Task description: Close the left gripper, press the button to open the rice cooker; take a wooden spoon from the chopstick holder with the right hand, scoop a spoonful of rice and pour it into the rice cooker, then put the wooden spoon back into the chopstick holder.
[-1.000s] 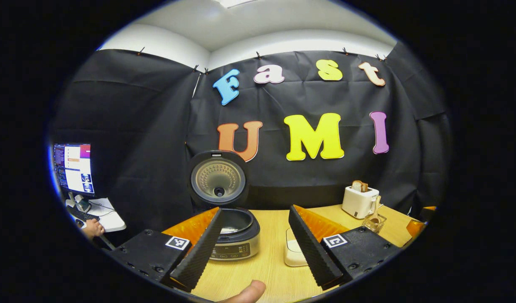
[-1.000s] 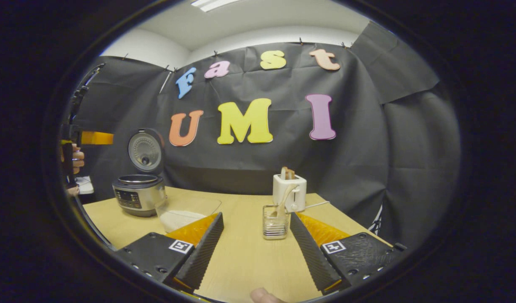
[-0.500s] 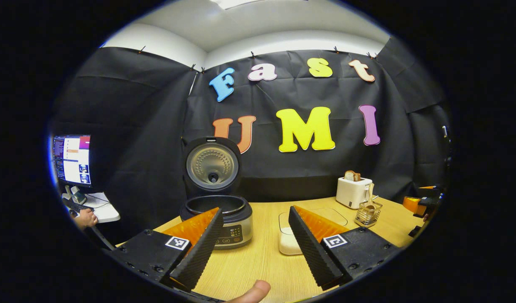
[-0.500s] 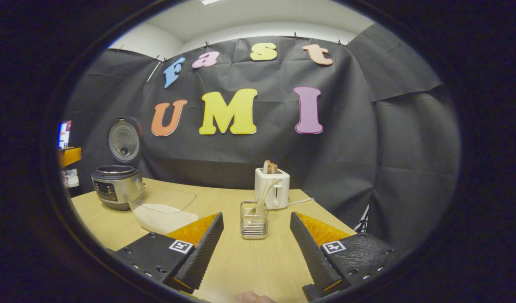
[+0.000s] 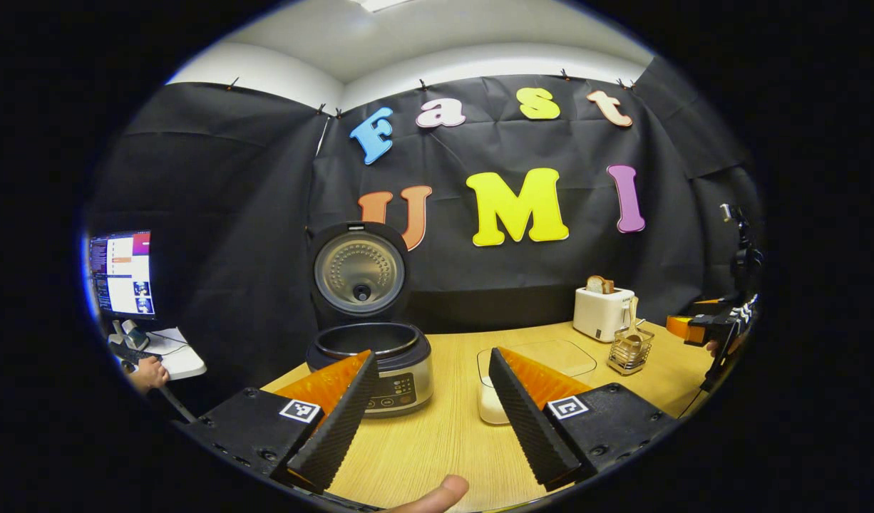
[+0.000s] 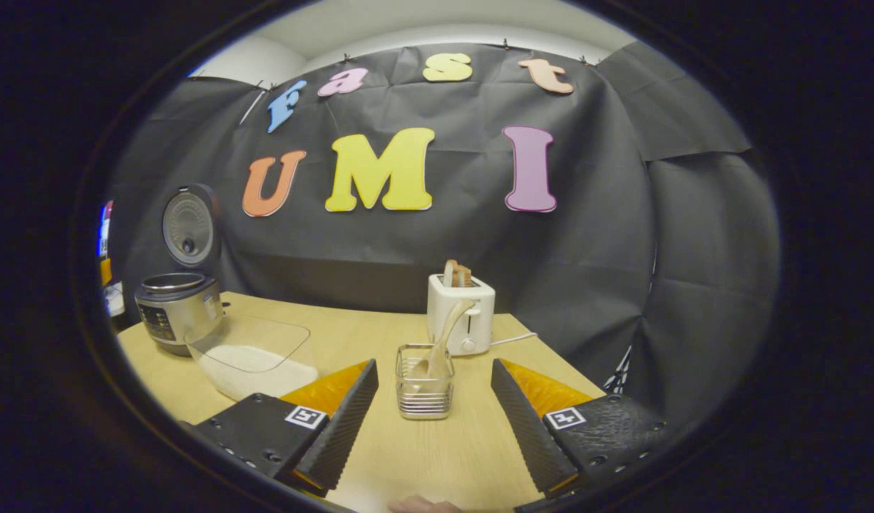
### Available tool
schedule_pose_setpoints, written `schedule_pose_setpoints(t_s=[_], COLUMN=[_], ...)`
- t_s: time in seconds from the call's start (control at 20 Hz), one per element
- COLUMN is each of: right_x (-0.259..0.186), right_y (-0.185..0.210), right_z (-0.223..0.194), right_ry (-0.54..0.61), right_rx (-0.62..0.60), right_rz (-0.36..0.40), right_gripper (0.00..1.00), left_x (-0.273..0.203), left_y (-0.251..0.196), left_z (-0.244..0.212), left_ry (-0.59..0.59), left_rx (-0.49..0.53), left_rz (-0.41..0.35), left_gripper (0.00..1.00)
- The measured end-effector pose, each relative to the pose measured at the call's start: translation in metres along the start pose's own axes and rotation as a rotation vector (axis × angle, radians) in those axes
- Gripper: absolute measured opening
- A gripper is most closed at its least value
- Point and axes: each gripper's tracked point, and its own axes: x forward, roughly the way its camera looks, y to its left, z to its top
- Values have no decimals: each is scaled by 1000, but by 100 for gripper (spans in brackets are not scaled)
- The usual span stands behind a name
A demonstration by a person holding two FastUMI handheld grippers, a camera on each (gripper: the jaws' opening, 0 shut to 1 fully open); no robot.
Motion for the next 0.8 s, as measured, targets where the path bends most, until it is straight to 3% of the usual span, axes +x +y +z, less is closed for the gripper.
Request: schedule_pose_setpoints(t_s=[0.25,0.4,0.8], right_x=[60,110,197], right_y=[7,-6,-14], right_z=[11,15,-3], right_ry=[42,88,249], right_rx=[-10,-14,25], right_rz=[37,20,37], right_gripper=[95,95,95], left_x=[5,11,29], left_y=[0,3,10], left_z=[-5,-11,-39], left_ry=[8,14,85], left_rx=[-6,2,23], left_rz=[5,15,53], left_gripper=[100,100,100])
